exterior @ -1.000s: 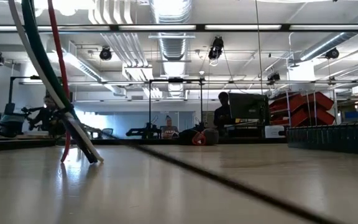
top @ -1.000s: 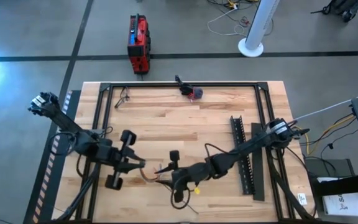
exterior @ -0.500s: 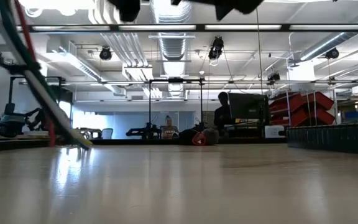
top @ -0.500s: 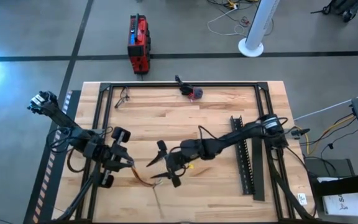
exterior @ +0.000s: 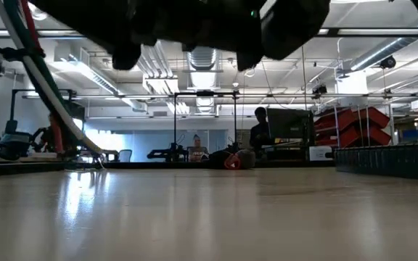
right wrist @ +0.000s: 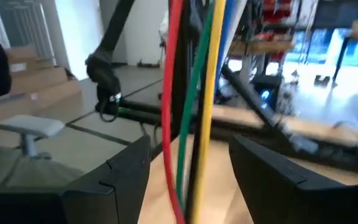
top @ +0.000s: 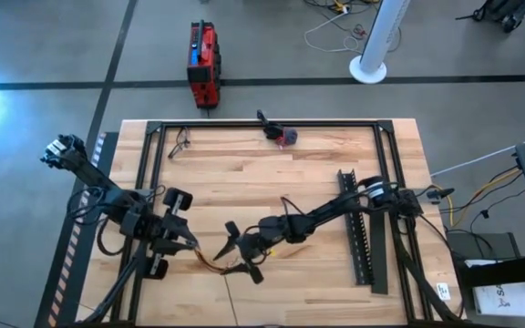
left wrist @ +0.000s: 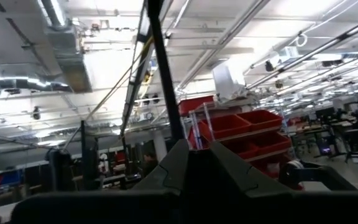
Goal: Ziptie cables
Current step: Close the cables together using a zip tie
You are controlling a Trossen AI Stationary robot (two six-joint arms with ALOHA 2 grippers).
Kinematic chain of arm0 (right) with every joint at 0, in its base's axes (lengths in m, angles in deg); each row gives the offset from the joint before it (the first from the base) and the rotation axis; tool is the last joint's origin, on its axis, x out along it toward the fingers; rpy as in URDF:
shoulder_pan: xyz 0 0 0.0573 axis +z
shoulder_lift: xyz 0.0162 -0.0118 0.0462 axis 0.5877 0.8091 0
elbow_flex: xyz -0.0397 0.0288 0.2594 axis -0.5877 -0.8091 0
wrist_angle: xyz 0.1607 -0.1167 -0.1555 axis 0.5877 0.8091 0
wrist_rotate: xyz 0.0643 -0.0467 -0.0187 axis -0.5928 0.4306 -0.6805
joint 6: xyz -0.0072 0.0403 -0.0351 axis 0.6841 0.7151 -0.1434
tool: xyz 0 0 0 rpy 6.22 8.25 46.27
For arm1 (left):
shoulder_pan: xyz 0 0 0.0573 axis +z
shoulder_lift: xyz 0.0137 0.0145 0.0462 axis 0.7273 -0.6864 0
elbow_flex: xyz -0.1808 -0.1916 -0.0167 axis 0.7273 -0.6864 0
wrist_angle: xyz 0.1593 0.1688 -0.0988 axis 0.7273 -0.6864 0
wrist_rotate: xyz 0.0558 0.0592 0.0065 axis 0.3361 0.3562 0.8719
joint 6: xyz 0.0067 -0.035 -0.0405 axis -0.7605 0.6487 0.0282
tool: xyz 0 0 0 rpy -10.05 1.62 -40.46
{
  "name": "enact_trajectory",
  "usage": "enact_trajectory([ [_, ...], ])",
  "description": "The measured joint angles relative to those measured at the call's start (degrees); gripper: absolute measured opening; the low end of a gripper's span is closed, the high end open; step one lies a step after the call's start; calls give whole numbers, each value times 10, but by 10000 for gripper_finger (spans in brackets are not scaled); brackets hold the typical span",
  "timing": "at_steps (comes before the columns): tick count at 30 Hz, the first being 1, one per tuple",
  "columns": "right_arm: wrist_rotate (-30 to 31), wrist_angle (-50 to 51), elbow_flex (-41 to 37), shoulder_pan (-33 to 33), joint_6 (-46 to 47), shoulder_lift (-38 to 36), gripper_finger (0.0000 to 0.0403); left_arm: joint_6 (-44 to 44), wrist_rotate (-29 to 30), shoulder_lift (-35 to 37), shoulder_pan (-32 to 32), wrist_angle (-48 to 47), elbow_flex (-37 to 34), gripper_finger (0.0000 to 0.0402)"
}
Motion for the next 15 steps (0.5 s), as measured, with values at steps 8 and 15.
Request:
enact_trajectory([
  [8, 4, 5, 52, 1, 9, 25, 185, 26, -21, -53, -2, 0, 18, 29],
  [15, 4, 29, 58, -1, -7, 26, 150, 22, -22, -62, -2, 2, 19, 29],
])
